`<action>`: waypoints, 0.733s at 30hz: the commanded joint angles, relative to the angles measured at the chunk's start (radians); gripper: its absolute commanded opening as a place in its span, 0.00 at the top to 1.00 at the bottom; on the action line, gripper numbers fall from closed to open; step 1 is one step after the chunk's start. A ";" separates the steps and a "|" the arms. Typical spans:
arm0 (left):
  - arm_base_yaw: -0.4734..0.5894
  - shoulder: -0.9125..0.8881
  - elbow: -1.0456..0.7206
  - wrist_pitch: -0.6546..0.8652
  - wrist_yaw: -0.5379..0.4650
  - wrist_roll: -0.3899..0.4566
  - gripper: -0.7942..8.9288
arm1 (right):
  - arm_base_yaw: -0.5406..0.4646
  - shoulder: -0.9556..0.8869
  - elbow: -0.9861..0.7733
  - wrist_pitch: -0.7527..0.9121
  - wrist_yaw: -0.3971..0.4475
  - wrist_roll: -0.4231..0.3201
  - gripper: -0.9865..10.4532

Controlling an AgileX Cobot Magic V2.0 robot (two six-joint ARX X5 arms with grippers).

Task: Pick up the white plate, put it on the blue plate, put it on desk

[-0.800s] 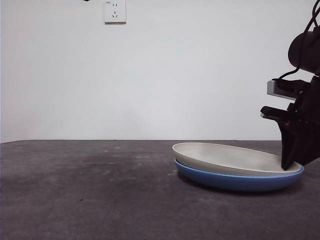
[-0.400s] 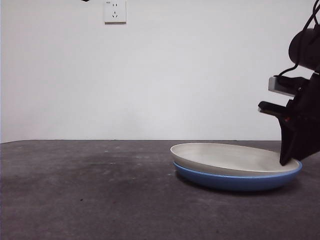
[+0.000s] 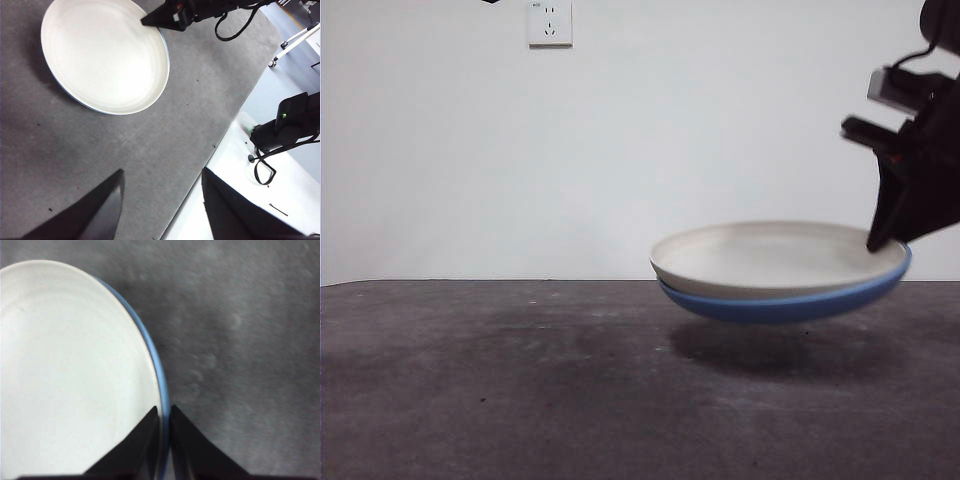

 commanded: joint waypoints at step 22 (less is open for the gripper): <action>-0.006 0.006 0.008 0.010 0.005 0.020 0.66 | 0.234 0.164 0.035 0.249 0.005 0.238 0.90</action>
